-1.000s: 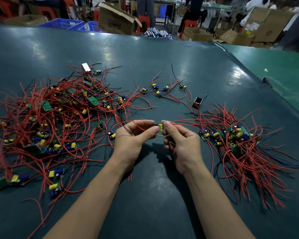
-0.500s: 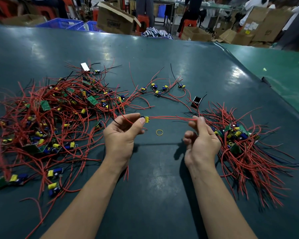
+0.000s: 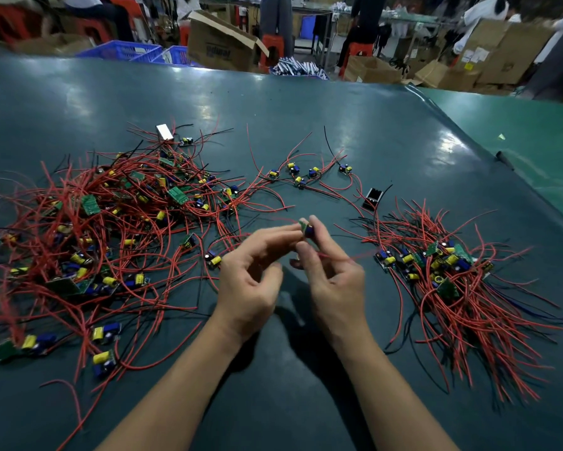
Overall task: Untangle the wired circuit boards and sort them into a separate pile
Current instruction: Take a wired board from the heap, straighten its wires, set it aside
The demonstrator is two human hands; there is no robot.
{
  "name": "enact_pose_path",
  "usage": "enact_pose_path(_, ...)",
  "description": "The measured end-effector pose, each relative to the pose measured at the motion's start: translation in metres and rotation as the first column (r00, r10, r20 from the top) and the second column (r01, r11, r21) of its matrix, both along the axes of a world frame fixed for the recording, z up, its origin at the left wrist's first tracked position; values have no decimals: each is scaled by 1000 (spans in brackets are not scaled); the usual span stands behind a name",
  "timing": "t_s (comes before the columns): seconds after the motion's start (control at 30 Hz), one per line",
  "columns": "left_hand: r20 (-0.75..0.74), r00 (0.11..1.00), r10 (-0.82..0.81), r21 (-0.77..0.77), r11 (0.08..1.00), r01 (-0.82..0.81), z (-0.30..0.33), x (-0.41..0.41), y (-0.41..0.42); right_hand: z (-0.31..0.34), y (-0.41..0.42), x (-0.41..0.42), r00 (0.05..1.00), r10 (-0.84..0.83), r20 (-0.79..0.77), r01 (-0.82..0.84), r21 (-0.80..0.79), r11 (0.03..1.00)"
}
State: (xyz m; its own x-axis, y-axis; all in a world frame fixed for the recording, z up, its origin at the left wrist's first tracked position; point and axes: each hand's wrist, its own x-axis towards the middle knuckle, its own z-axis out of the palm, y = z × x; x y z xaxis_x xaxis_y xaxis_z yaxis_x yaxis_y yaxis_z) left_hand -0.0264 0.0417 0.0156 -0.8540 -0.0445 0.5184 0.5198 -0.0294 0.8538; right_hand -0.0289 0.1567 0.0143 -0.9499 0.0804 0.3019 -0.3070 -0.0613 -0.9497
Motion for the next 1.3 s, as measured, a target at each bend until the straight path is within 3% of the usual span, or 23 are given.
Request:
enact_pose_path(0.17, -48, 997, 62, -35, 997, -63, 0, 1, 5, 12, 8, -3, 1000, 20, 4, -19, -233, 972)
enact_pose_path(0.23, 90, 989, 116, 36, 992, -120, 2, -1, 6, 15, 10, -3, 998, 32, 46, -16, -322, 947)
enact_pose_path(0.3, 311, 950, 13, 124, 991, -54, 6, -3, 5, 17, 8, -2, 990, 123, 67, -86, -400, 912)
enact_pose_path(0.37, 417, 902, -111, 194, 981, 31, 8, -6, 3, 17, 4, 0, 967, 246, 65, -191, -454, 870)
enact_pose_path(0.47, 397, 906, -143, 238, 970, 49, 7, -7, 4, 15, 4, 0, 958, 274, 83, -217, -411, 885)
enact_pose_path(0.6, 354, 912, -207, 418, 908, 43, 6, -6, 3, 14, 6, -4, 946, 187, 264, -57, -432, 900)
enact_pose_path(0.7, 349, 921, -175, 371, 928, 35, 4, -8, 1, 13, 9, -4, 912, 104, 396, 60, -381, 923)
enact_pose_path(1.03, 283, 955, -89, 105, 993, 61, 4, -4, 0, 12, 11, -5, 952, 110, 286, -1, -358, 934)
enact_pose_path(1.17, 283, 957, -66, 125, 992, 31, 5, -3, 2, 12, 11, -5, 961, 29, 274, 57, -302, 952)
enact_pose_path(1.3, 319, 947, -27, 198, 980, -38, 4, -7, 2, 12, 13, -9, 946, -72, 317, 192, -368, 910)
